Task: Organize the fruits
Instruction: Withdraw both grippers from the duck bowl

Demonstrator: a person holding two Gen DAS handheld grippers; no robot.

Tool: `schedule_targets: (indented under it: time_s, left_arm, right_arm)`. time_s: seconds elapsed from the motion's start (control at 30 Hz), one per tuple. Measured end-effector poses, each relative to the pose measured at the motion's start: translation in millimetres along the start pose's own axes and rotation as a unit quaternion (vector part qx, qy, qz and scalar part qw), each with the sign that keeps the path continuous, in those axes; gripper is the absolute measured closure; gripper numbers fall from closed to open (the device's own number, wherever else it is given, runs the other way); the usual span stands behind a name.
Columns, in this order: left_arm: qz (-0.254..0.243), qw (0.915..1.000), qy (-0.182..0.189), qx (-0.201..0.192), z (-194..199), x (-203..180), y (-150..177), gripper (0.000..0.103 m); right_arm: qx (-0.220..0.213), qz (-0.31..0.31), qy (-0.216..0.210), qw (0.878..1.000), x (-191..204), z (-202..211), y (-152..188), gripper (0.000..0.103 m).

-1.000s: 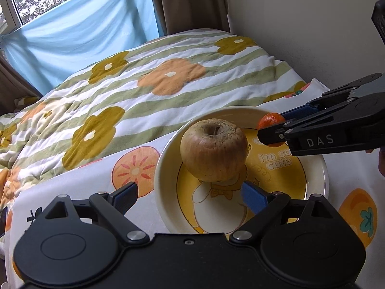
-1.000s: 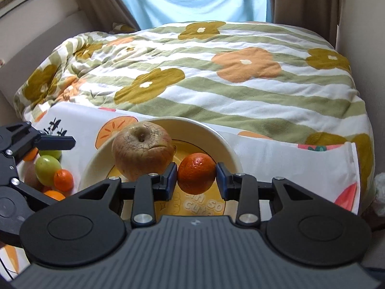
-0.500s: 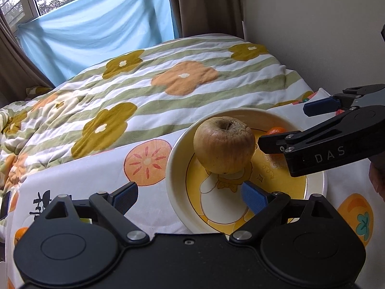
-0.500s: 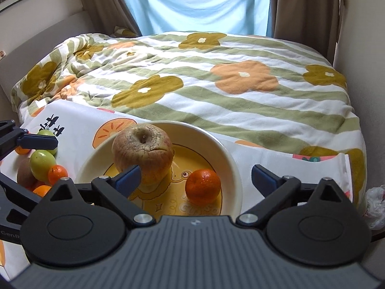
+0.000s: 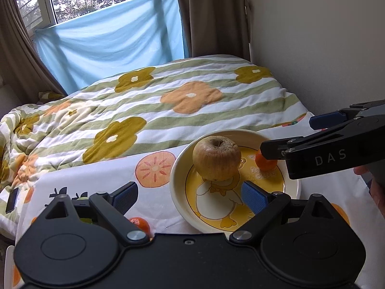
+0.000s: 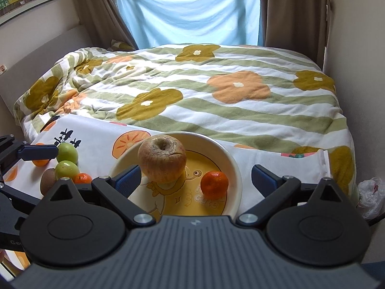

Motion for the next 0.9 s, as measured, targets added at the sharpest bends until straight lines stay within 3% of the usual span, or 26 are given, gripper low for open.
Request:
schedule_targets:
  time_s: [0.5,0.9]
  left_arm:
    - [0.036,0.9981,-0.01,-0.049,101.4,31.7,41.5,0.005]
    - [0.05,0.9978,-0.019,-0.039,126.3,89.5,92.7,0.005]
  right_arm:
    - [-0.023,-0.024,0.011,0.999,64.0,85.8,22.0,0.0]
    - [-0.016,-0.028,0.014,0.999,133.2,101.2,57.4,0.0]
Point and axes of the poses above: each gripper's, at about its wrist camera, not at the fingertips, and z roughly against the way its jaws point, x to its left, y to its underside, the point moved 4 cm from there along -z, roughly the way its jaws point, and after that the axes turned 2 degrees about z, right-handed, at the moved point
